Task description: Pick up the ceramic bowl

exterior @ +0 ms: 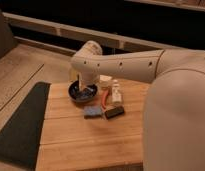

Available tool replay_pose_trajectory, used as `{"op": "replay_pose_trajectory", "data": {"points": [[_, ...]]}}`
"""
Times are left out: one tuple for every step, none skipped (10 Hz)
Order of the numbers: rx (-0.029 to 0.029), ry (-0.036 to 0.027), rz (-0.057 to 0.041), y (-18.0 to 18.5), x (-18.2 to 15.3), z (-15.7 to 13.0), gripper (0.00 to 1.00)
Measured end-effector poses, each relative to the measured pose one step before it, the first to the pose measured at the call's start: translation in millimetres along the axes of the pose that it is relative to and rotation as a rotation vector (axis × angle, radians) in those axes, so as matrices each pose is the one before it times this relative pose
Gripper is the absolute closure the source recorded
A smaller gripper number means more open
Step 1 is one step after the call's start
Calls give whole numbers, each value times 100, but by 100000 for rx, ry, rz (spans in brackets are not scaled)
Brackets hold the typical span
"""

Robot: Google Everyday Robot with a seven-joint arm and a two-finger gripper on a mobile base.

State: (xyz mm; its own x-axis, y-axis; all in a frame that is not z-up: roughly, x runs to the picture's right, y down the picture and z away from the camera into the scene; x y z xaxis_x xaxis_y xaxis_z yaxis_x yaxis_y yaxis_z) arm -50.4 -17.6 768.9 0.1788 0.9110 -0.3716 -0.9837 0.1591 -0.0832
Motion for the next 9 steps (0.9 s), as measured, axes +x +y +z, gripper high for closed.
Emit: {"op": "replay_pose_trajectory", "data": {"points": [[360, -597, 419, -310, -451, 228, 35], [-444, -816, 753, -449, -1125, 1011, 35], [-1154, -678, 349, -198, -1064, 977, 35], [-2294, 318, 144, -260, -1596, 2614, 35], [-1761, 570, 128, -9, -920, 1654, 35], [-1467, 1171, 32, -178, -796, 1905, 35], [-772, 2304, 546, -495, -305, 1705, 35], [-22, 2372, 322, -470, 74, 1092, 35], [-238, 2219, 146, -49, 204, 767, 35]]}}
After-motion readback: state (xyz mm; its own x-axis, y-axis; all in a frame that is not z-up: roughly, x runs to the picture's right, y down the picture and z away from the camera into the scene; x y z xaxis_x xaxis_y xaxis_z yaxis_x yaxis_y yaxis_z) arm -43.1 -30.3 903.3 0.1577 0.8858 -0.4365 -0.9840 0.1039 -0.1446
